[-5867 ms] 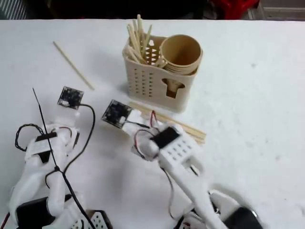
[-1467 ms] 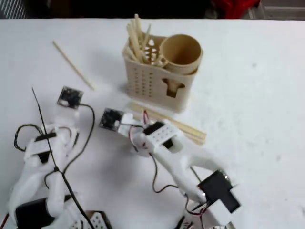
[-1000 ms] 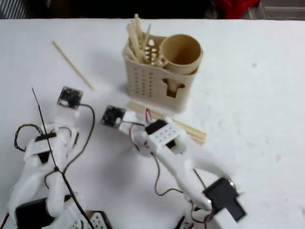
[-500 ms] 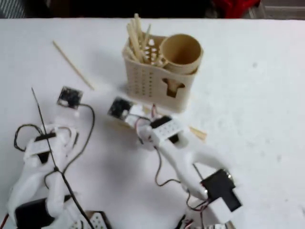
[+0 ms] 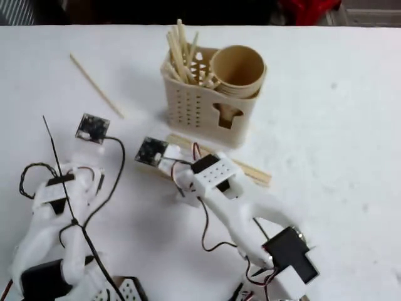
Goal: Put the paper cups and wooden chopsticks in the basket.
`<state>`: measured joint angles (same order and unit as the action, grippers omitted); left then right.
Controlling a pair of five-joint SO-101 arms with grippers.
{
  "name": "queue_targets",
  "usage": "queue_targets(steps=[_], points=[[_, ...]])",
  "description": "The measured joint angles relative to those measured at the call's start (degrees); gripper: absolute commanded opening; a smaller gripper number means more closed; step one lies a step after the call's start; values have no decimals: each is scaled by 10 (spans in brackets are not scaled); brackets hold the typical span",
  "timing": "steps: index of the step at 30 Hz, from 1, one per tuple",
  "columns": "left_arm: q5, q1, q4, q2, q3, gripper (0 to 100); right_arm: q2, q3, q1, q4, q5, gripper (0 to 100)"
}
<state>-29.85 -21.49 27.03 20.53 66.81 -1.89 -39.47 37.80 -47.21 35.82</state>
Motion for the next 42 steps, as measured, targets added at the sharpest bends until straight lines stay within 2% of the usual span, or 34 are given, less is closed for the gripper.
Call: queue_targets(steps=[2,9,14,20,29,36,42], points=[[0,0,0,0,0,98,0,0,-2,0,0,29],[0,0,0,0,0,98,21,0,12,-1,0,141],[0,0,0,0,0,98,33,1,33,-2,-2,20],[0,0,0,0,0,98,15,4,30,-6,-3,16],[0,0,0,0,0,98,-140,2,-40,-37,-55,17],[0,0,0,0,0,98,-317,18,-64,-38,-147,17],[0,0,0,0,0,98,-389,142,-64,62,-171,17]])
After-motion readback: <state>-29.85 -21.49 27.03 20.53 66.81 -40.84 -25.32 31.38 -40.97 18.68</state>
